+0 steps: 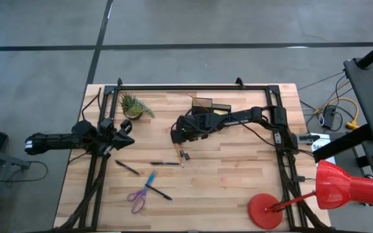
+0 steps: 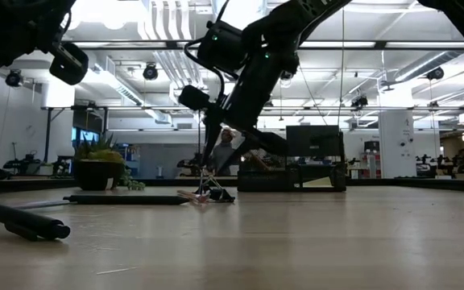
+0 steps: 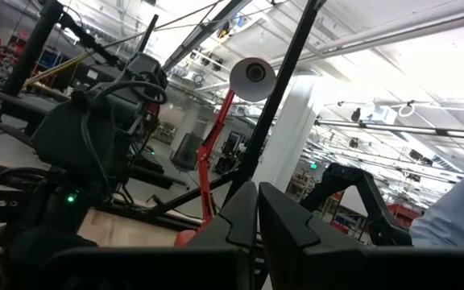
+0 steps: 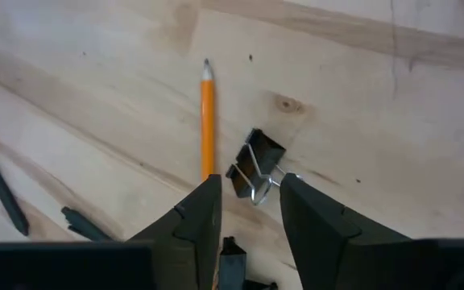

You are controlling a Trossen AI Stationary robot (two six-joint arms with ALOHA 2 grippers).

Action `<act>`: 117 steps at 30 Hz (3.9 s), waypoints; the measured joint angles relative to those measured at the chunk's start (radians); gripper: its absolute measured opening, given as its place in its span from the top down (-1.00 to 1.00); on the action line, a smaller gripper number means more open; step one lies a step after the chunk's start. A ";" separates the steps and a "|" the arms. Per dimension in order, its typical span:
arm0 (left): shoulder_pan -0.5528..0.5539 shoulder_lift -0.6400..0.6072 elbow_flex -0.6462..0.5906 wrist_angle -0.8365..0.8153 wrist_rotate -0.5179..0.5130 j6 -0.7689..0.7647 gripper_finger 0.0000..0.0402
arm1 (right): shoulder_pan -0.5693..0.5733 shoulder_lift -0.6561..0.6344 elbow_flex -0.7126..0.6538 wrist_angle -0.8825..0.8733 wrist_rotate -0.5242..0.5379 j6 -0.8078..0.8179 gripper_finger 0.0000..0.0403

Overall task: Pick and place office supplies into organizer
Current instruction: Put the top black binder clip into the desk organizer

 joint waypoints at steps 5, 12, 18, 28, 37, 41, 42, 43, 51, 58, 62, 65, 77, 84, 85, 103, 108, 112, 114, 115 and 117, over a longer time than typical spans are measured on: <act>0.000 0.000 0.000 0.000 0.000 0.000 1.00 | 0.000 0.002 0.000 0.003 0.000 0.012 0.42; 0.000 0.000 0.000 0.000 0.000 0.000 1.00 | 0.000 0.044 0.001 0.028 -0.001 0.037 0.42; 0.000 0.000 0.000 0.000 0.000 0.000 1.00 | -0.004 0.048 0.001 0.043 0.003 0.034 0.47; 0.000 0.000 0.000 0.000 0.000 0.000 1.00 | -0.011 0.048 0.001 0.048 -0.032 0.010 0.70; 0.000 0.000 0.000 0.000 0.000 0.000 1.00 | -0.011 0.050 0.000 0.046 -0.050 0.028 0.72; 0.000 0.000 0.000 0.000 0.000 0.000 1.00 | -0.012 0.050 0.000 0.046 -0.050 0.020 0.77; 0.000 0.000 0.000 0.000 0.000 0.000 1.00 | -0.012 0.050 0.000 0.046 -0.050 0.015 0.79; 0.000 0.000 0.000 0.000 0.000 0.000 1.00 | -0.012 0.050 0.000 0.046 -0.051 0.012 0.82; 0.000 0.000 0.000 0.000 0.000 0.000 1.00 | -0.012 0.050 0.000 0.052 -0.052 -0.005 0.95; 0.000 0.000 0.000 0.000 0.000 0.000 1.00 | 0.004 0.017 0.013 0.040 0.025 -0.050 0.96; 0.000 0.000 0.000 0.000 0.000 0.000 1.00 | 0.028 -0.055 0.053 -0.057 0.168 -0.095 0.96; 0.000 0.000 0.000 0.000 0.000 0.000 1.00 | 0.048 -0.112 0.101 -0.233 0.333 -0.144 0.96; 0.000 0.000 0.000 0.000 0.000 0.000 1.00 | -0.073 -0.182 0.101 -0.554 0.412 -0.160 0.96; 0.000 0.000 0.000 0.000 0.000 0.000 1.00 | -0.147 -0.111 0.099 -0.439 0.335 -0.241 0.96; 0.000 0.000 0.000 0.000 0.000 0.000 1.00 | -0.153 -0.101 0.098 -0.442 0.332 -0.241 0.96; 0.000 0.000 0.000 0.000 0.000 0.000 1.00 | -0.173 -0.051 0.092 -0.437 0.314 -0.355 0.68; 0.000 0.000 0.000 0.000 0.000 0.000 1.00 | -0.091 -0.053 0.093 -0.373 0.033 -0.708 0.49; 0.000 0.000 0.000 0.000 0.000 0.000 1.00 | -0.015 -0.042 0.093 -0.409 -0.156 -0.744 0.38; 0.000 0.000 0.000 0.000 0.000 0.000 1.00 | -0.003 -0.025 0.092 -0.388 -0.196 -0.650 0.31; 0.000 0.000 0.000 0.000 0.000 0.000 1.00 | 0.002 -0.017 0.091 -0.369 -0.195 -0.606 0.28; 0.000 0.000 0.000 0.000 0.000 0.000 1.00 | 0.019 -0.009 0.092 -0.322 -0.165 -0.533 0.20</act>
